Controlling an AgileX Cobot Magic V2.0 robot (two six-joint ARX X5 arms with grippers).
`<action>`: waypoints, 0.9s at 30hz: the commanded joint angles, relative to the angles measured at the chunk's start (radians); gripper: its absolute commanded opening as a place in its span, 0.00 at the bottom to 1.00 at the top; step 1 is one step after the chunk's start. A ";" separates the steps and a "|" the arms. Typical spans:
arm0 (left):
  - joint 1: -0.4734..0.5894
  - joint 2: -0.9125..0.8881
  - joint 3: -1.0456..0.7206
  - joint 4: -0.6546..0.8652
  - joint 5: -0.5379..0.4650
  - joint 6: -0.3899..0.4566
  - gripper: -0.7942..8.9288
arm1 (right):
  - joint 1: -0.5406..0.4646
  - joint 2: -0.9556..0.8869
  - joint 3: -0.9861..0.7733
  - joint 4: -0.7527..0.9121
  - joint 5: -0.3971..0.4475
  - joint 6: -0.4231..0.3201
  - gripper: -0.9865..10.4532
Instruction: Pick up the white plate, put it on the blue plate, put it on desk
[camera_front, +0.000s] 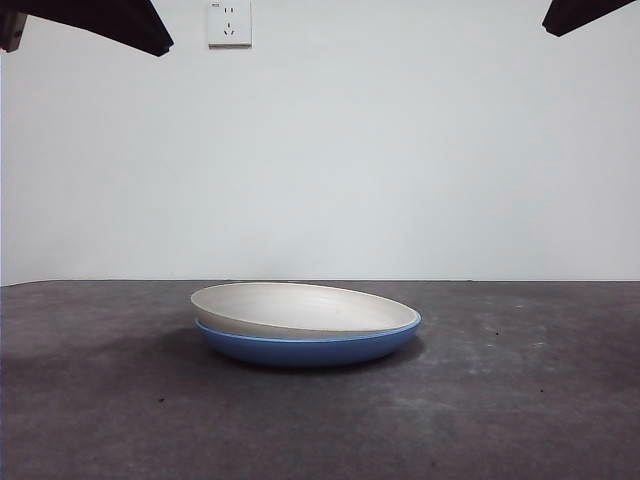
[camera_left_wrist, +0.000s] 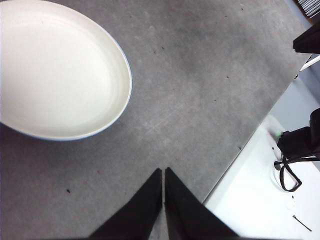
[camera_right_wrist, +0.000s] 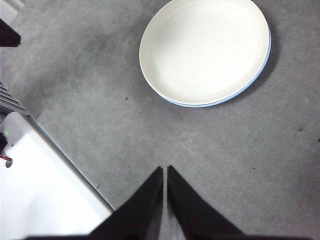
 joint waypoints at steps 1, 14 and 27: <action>0.014 -0.034 0.011 0.047 -0.004 0.048 0.09 | 0.005 0.008 0.018 0.010 -0.002 -0.014 0.09; 0.355 -0.382 -0.115 0.624 -0.234 0.110 0.09 | 0.005 0.008 0.018 0.010 -0.002 -0.014 0.09; 0.503 -0.764 -0.559 0.719 -0.475 0.180 0.09 | 0.005 0.008 0.018 0.010 -0.002 -0.014 0.09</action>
